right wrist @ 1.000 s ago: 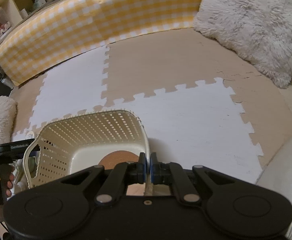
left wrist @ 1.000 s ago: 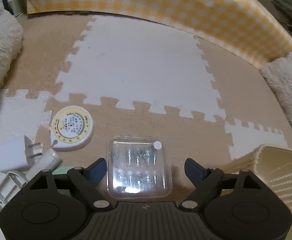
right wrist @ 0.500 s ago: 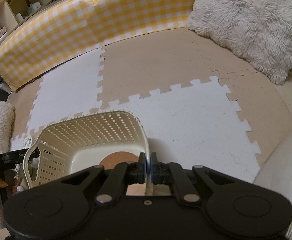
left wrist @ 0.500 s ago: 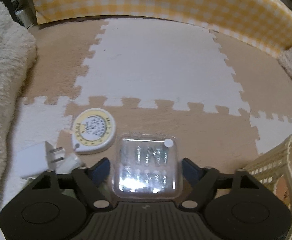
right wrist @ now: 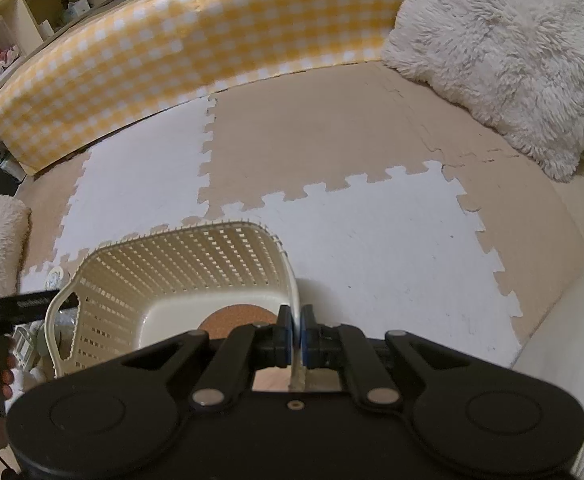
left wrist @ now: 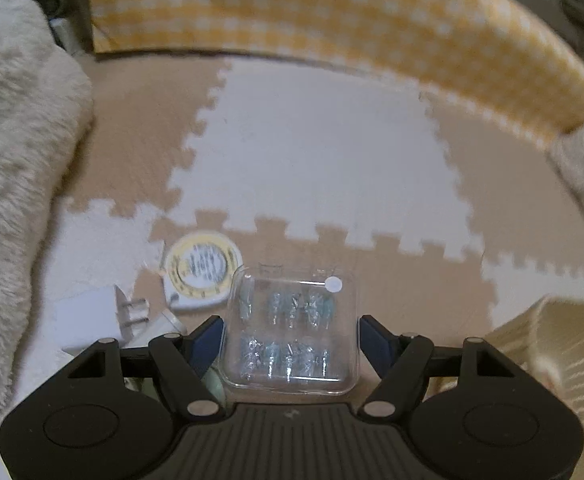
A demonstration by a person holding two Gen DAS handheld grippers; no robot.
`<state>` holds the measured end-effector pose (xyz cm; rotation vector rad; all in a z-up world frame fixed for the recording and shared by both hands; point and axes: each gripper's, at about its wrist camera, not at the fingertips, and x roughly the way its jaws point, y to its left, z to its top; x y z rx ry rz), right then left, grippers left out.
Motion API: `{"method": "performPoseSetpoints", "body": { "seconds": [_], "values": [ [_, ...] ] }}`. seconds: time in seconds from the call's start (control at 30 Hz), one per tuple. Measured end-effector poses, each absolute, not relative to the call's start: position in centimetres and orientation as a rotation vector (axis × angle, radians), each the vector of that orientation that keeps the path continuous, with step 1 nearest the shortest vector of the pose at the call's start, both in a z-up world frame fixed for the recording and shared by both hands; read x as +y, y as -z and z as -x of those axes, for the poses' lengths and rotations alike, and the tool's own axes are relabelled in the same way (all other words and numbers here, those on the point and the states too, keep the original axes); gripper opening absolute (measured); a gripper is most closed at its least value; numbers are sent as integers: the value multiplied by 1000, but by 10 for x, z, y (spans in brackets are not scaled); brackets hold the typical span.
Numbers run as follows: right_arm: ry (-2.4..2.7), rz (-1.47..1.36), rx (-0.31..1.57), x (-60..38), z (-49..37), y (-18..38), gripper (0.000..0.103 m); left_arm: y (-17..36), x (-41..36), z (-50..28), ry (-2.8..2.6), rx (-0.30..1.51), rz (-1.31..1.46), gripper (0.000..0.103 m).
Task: Organize rigid objects
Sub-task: 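Lift the blister pack with the left tool over the basket and release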
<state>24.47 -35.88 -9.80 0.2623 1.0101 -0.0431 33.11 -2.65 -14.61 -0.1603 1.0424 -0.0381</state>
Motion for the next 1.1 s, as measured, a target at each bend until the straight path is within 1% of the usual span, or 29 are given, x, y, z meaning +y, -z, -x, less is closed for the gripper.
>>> {"method": "performPoseSetpoints", "body": {
  "seconds": [0.3,0.53,0.7,0.83,0.97,1.1],
  "values": [
    [22,-266,1007,-355,-246,99,5,91,-31,-311,109,916,282,74],
    [9,-275,1008,-353,-246,98,5,63,-69,-285,271,881,297,74],
    [-1,-280,1010,-353,-246,99,5,64,-104,-271,382,900,259,74],
    [-2,-276,1011,-353,-247,99,5,83,-121,-267,391,947,211,74],
    [-1,-277,1011,-352,-247,99,5,97,-126,-262,362,992,191,74],
    [-3,-276,1011,-352,-246,99,5,100,-129,-258,344,990,168,74]
  ]
}}
